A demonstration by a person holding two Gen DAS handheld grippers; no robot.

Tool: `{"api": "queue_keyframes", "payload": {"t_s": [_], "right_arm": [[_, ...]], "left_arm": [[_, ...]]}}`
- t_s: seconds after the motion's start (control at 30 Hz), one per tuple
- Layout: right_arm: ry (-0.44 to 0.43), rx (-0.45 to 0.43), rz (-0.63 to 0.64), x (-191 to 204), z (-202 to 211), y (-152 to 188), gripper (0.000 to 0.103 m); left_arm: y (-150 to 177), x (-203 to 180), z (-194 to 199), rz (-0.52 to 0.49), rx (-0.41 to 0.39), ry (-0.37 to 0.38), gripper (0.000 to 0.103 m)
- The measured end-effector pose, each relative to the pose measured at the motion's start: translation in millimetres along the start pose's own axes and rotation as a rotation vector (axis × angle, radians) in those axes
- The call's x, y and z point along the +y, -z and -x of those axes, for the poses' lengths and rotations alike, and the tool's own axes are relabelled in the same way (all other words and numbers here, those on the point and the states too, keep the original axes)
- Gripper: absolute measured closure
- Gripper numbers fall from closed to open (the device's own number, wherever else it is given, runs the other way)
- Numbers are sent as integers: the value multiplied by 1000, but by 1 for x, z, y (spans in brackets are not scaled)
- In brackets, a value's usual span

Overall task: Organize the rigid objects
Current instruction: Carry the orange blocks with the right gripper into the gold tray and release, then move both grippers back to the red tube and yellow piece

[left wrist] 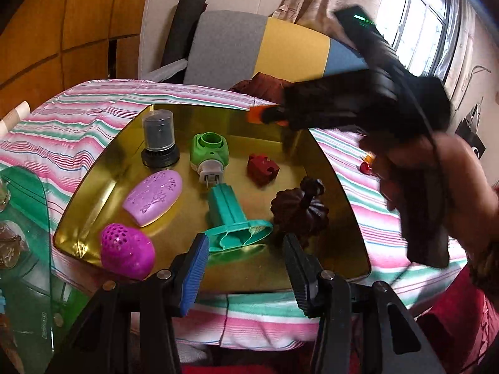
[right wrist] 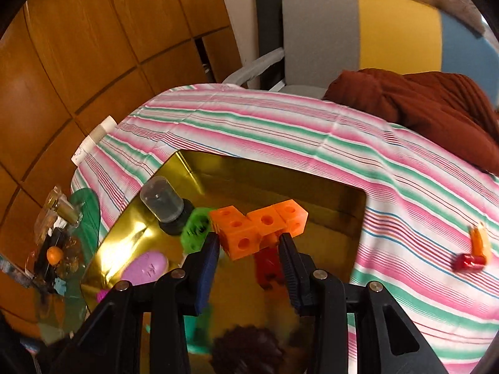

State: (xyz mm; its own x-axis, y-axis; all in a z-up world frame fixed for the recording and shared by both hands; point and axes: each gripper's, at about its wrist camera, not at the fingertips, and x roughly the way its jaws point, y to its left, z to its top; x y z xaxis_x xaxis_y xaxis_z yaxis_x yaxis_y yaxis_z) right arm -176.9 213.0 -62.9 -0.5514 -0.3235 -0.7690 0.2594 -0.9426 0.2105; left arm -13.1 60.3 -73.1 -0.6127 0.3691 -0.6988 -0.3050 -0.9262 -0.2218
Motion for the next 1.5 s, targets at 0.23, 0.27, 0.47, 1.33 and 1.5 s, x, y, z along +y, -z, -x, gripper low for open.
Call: {"api": "queue_keyframes", "payload": {"t_s": [0.23,0.27,0.47,1.33,1.5], "right_arm": [[-8,79,-45,15,-34,-25,63],[-5,84,-49,16,-37,-27,63],[16,123,-97,23,-64,-41,63],[41,103,-133,13,-52,-35,50],[78,71,-59,6,-22,-22,50]], "left_arm": [[2,13,7,16,-15,3,54],[2,15,8,21,-15,3,54],[2,27,13,43,-19,3,54],[12,32,30,65,-31,-14,54],[14,24,31,47,-27,-13,54]]}}
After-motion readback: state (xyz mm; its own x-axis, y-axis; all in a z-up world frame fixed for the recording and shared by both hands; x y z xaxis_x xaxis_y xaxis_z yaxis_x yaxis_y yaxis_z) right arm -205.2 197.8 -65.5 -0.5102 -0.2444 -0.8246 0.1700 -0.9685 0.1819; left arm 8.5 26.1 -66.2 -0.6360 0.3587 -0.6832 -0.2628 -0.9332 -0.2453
